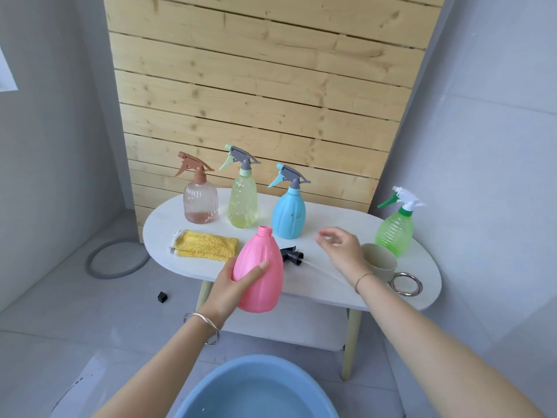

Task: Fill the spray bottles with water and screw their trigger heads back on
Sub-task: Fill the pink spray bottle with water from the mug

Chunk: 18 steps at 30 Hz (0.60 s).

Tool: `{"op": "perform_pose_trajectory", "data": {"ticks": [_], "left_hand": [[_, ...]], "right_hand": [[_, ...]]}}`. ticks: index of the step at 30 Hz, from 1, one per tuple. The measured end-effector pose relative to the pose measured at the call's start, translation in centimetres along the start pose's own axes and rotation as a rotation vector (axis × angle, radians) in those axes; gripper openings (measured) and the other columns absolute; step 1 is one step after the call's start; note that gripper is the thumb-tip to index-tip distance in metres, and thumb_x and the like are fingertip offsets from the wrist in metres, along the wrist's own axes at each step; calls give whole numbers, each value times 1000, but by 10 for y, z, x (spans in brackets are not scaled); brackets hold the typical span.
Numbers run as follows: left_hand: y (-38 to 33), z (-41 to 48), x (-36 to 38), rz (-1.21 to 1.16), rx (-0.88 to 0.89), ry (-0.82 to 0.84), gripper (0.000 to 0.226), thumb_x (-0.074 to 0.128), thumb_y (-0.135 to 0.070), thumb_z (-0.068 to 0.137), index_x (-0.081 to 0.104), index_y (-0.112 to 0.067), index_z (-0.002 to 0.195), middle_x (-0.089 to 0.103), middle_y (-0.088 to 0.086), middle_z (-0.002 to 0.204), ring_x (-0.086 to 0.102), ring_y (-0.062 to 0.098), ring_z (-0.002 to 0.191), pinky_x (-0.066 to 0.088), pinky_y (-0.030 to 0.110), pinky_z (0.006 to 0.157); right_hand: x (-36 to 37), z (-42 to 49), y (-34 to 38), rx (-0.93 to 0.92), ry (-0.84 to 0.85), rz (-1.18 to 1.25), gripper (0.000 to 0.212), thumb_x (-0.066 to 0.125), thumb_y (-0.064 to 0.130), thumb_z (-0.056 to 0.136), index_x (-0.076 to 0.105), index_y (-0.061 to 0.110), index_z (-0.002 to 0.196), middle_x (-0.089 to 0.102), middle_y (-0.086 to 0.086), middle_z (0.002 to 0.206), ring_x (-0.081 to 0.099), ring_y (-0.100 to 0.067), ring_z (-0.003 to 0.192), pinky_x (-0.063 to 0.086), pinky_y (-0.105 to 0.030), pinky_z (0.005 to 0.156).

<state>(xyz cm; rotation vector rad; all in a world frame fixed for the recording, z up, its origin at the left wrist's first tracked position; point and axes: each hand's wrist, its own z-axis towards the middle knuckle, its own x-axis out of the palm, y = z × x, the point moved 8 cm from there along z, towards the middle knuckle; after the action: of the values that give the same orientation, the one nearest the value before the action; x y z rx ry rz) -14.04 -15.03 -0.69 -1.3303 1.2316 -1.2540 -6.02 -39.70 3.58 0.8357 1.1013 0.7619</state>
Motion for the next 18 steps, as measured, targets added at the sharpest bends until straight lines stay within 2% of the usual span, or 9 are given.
{"op": "perform_pose_trajectory", "data": {"ticks": [2, 4, 7, 9, 11, 14, 18], "left_hand": [[4, -1, 0, 11, -9, 0, 89, 71, -69, 44, 51, -29, 121, 64, -4, 113, 63, 13, 101, 53, 24, 71], [8, -2, -2, 13, -15, -14, 93, 71, -69, 43, 51, -27, 124, 63, -4, 114, 63, 14, 102, 53, 26, 71], [9, -5, -1, 11, -19, -25, 92, 71, -69, 42, 51, -26, 122, 63, -3, 113, 62, 14, 100, 52, 25, 70], [9, -8, 1, 7, -15, -26, 91, 71, -69, 42, 51, -28, 120, 63, -3, 113, 62, 14, 101, 52, 26, 71], [8, -13, 3, 4, -16, -20, 91, 71, -68, 42, 50, -29, 121, 62, -4, 113, 62, 14, 101, 52, 28, 73], [4, -24, 9, 7, -21, 2, 93, 71, -68, 42, 48, -29, 123, 61, -6, 113, 61, 12, 101, 52, 26, 71], [3, -43, 13, 25, -29, 22, 95, 72, -69, 42, 48, -28, 125, 61, -6, 114, 61, 11, 100, 52, 26, 73]], "right_hand": [[-38, -7, 18, -135, -118, -14, 10, 68, 21, 86, 67, 18, 95, 67, 7, 95, 59, -12, 84, 40, -18, 74], [-78, -17, 14, -173, -282, -75, 11, 64, 18, 88, 67, 16, 98, 67, 5, 102, 58, -15, 93, 39, -17, 77], [-128, -28, -37, 42, -471, -278, 26, 58, 22, 90, 63, 12, 113, 62, -9, 120, 54, -28, 113, 40, -35, 92], [-139, -36, -81, 244, -419, -327, 34, 53, 28, 93, 59, 8, 120, 57, -14, 127, 49, -34, 120, 37, -42, 98], [-137, -47, -108, 322, -344, -243, 32, 48, 28, 96, 58, 6, 116, 59, -14, 124, 52, -33, 115, 39, -40, 96], [-136, -68, -114, 296, -329, -79, 21, 47, 17, 97, 57, 3, 109, 60, -10, 105, 53, -26, 98, 39, -31, 82], [-135, -89, -112, 344, -297, 6, 15, 50, 18, 96, 56, 7, 87, 61, -13, 88, 51, -24, 83, 36, -29, 61]]}}
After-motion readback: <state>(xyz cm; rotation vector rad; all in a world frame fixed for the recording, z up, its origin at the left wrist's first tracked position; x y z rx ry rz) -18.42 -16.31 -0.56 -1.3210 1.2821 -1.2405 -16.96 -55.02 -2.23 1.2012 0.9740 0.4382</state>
